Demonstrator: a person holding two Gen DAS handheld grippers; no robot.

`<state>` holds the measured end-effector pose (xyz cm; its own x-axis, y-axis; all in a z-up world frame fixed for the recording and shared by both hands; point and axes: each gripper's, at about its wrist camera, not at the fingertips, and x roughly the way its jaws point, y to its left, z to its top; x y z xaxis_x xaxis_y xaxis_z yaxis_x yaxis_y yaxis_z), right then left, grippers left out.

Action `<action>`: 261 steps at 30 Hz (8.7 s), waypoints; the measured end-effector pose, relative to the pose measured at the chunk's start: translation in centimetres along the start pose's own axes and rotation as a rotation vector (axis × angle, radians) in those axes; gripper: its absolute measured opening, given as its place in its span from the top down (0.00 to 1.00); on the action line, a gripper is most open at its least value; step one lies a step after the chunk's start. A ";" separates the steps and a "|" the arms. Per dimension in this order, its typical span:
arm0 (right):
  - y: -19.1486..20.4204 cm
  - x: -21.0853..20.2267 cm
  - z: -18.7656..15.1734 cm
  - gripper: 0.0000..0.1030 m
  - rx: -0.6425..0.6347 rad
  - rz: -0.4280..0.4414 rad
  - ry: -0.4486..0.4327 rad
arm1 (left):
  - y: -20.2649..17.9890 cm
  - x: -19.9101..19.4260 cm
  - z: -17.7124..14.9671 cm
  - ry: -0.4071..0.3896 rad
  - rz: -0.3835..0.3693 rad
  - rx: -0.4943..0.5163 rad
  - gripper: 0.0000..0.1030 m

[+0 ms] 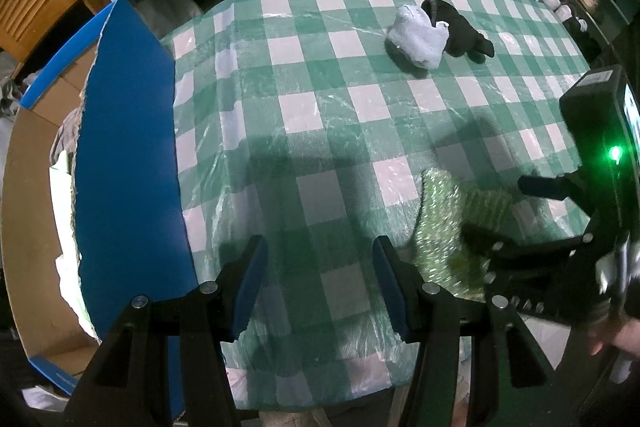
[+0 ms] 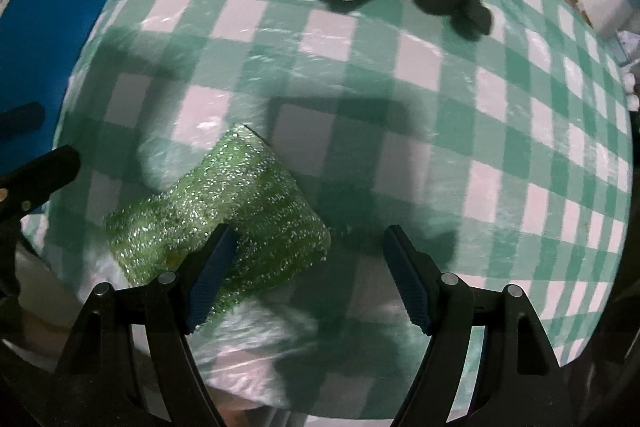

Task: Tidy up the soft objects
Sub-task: 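Move both open grippers back over the green mesh scrubber on the table, then grasp the green mesh scrubber with the right gripper while the left grasps the grey sock, then lift the scrubber and grey sock and carry both over the box, then open both grippers to drop the scrubber and grey sock into the box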

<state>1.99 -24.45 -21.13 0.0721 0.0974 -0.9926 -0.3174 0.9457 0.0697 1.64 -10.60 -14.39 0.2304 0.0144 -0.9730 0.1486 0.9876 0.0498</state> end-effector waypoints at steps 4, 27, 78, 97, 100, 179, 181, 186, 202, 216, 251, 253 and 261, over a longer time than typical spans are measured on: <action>-2.0 0.0 0.2 0.27 0.047 -0.025 0.000 | -0.1 0.4 0.2 0.009 -0.003 -0.001 0.46; -17.6 -1.6 -0.3 0.27 0.404 -0.083 -0.110 | -2.7 1.7 4.4 0.001 -0.053 0.027 0.46; -11.9 -3.5 4.9 0.87 0.351 0.069 -0.252 | -7.0 5.6 13.7 -0.056 -0.155 0.024 0.23; -12.9 -4.7 4.1 0.87 0.371 0.075 -0.273 | -8.8 7.1 15.9 -0.115 -0.114 0.175 0.40; -12.8 -4.9 4.1 0.87 0.373 0.080 -0.277 | -8.8 7.5 15.9 -0.095 -0.109 0.186 0.58; 2.2 -16.7 4.3 0.87 0.062 0.188 -0.448 | 4.0 -10.1 3.2 -0.254 -0.059 0.006 0.78; 3.0 -16.9 4.6 0.87 0.050 0.191 -0.452 | 4.7 -10.5 3.0 -0.263 -0.052 -0.003 0.78; 4.7 -17.1 5.3 0.87 0.020 0.199 -0.455 | 6.5 -11.2 2.4 -0.277 -0.036 -0.033 0.78; 11.5 -18.7 7.7 0.87 -0.086 0.223 -0.478 | 12.1 -12.5 0.6 -0.306 -0.031 -0.123 0.78; 17.8 -18.0 9.5 0.87 -0.166 0.241 -0.446 | 18.5 -11.7 -1.6 -0.298 -0.017 -0.230 0.78; 24.0 -12.5 11.8 0.59 -0.218 0.236 -0.314 | 23.3 -7.8 -3.4 -0.209 0.024 -0.304 0.49; 23.7 -12.7 11.8 0.56 -0.210 0.233 -0.317 | 23.0 -8.1 -3.3 -0.217 0.038 -0.294 0.46; 22.9 -13.2 11.6 0.40 -0.203 0.235 -0.329 | 22.7 -8.4 -3.1 -0.221 0.043 -0.291 0.41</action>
<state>4.77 -0.51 -5.26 0.2625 0.4262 -0.8657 -0.5376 0.8096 0.2356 0.09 12.22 -5.79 0.4375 0.0544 -0.8976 -0.1381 0.9904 -0.0072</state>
